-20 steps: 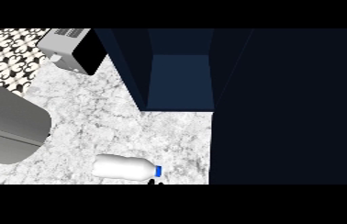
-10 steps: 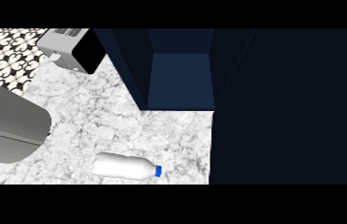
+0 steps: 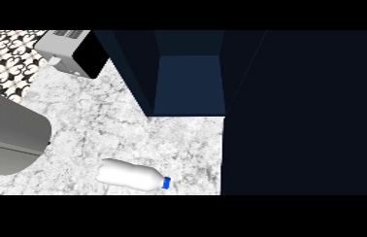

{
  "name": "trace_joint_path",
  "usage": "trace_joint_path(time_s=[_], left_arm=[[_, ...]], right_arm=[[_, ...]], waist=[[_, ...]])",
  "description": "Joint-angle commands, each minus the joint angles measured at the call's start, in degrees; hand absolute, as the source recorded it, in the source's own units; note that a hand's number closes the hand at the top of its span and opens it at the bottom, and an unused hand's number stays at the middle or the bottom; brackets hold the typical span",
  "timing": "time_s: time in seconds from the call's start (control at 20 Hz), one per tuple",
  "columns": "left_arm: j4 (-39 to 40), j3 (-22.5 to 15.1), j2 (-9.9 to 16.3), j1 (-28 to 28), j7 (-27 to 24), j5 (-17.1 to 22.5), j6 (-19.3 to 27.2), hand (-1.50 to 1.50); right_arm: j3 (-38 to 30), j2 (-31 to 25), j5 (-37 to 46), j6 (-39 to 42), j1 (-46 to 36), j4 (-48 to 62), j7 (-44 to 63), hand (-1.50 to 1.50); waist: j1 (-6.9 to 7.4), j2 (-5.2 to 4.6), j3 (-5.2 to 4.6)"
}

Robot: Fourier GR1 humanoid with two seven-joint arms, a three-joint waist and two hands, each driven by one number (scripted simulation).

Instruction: Pick up the bottled water, place it into the cabinet and close the cabinet

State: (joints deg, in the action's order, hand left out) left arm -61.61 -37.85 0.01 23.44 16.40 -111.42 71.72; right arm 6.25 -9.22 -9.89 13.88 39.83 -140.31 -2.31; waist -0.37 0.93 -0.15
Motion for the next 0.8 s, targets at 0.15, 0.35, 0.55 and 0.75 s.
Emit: trace_joint_path(time_s=[0.15, 0.35, 0.55, 0.75], left_arm=[[4.8, 3.9, 0.0, -6.1, 8.6, -2.0, 3.1, -1.50], [3.1, 3.3, 0.0, -9.4, 11.0, -0.5, -0.4, -1.50], [3.1, 6.5, 1.7, -7.4, 8.7, 1.0, 3.9, -1.50], [6.4, 7.4, 3.9, -13.5, 8.6, 6.1, 4.1, -1.50]], right_arm=[[-3.0, -1.7, -6.6, 4.3, 10.9, -10.6, -3.1, -1.50], [0.1, -0.4, -2.9, 5.7, 13.6, -9.3, -6.5, -1.50], [-1.0, -0.2, -3.3, 7.5, 18.1, -11.0, -9.3, -1.50], [-2.2, -0.4, -3.3, 8.3, 19.0, -9.6, -11.0, -1.50]], waist=[[-0.64, -0.42, 0.05], [-0.58, -0.67, 0.06], [-0.88, -0.69, 0.09], [-0.88, -0.84, 0.07]])
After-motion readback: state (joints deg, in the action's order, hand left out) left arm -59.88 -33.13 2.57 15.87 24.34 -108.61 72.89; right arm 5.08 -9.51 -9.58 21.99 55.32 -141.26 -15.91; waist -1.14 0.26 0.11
